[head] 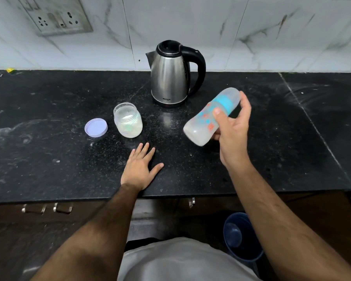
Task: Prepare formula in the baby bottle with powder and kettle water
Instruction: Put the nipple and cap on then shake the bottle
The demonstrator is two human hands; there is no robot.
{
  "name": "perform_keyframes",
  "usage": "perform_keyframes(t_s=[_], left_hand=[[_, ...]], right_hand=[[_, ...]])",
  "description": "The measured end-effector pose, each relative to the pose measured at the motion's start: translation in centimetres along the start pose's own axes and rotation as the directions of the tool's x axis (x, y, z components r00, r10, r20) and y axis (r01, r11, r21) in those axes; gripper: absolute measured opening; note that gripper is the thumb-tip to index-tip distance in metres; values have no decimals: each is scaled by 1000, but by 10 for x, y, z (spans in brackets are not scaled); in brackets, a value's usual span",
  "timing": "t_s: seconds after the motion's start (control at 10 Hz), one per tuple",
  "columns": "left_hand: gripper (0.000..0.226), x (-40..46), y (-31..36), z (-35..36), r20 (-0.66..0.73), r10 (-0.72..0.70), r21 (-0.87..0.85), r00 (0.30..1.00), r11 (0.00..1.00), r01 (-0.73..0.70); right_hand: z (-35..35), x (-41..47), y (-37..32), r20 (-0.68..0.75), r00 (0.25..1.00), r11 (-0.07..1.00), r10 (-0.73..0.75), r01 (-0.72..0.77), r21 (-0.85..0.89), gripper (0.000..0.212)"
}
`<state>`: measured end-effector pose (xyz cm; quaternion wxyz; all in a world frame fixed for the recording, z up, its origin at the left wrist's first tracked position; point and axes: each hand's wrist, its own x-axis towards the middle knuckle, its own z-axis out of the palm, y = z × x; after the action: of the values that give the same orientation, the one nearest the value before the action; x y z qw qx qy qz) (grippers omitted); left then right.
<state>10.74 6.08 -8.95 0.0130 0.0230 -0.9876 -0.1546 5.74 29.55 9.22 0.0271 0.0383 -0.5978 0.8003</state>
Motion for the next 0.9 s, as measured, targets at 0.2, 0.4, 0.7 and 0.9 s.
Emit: perform_keyframes(t_s=[0.2, 0.4, 0.7, 0.9], left_hand=[[82, 0, 0, -1, -8, -7, -2, 1000, 1000, 7], [73, 0, 2, -1, -11, -14, -8, 1000, 1000, 14], [71, -2, 0, -1, -10, -15, -9, 1000, 1000, 15], [76, -1, 2, -1, -17, -11, -11, 1000, 1000, 11]], right_hand=[[1, -9, -5, 95, 995, 999, 23, -26, 33, 76], [5, -14, -7, 186, 981, 998, 56, -54, -17, 73], [5, -14, -16, 128, 992, 1000, 20, -20, -4, 75], [9, -8, -17, 62, 998, 998, -15, 12, 54, 75]])
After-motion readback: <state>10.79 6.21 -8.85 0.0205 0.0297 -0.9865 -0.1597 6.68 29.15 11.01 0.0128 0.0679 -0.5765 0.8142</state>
